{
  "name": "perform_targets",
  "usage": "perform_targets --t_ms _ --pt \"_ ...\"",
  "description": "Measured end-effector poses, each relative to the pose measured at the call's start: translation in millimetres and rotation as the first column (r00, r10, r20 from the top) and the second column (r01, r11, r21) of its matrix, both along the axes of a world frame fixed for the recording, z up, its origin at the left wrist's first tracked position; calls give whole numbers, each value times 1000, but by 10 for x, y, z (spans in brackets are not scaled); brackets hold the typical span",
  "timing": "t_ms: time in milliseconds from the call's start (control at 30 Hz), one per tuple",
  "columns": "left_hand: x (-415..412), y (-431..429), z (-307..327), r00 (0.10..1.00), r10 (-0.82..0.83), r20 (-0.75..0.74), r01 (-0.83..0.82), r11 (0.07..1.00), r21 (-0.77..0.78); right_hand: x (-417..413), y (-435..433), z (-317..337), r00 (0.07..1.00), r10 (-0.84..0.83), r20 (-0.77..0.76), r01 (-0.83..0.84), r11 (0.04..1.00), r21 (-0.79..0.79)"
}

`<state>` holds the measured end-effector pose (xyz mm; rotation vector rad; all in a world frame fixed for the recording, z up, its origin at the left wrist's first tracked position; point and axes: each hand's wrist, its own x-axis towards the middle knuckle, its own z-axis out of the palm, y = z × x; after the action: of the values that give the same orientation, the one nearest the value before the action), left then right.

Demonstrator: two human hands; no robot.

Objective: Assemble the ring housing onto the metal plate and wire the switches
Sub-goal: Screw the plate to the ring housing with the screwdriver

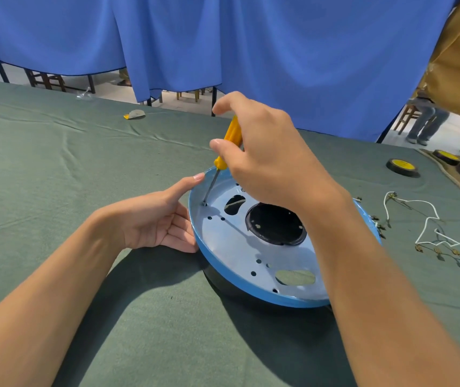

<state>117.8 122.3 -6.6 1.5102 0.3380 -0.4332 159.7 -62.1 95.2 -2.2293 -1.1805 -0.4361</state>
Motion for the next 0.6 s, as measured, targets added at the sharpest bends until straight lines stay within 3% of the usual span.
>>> perform_targets --t_ms 233,600 --pt "-4 -20 11 1000 13 9 -14 1000 12 1 10 -50 984 -151 90 149 988 38" --pt "9 -30 26 1000 19 8 -19 998 65 -84 -24 -15 990 -114 87 117 993 -27"
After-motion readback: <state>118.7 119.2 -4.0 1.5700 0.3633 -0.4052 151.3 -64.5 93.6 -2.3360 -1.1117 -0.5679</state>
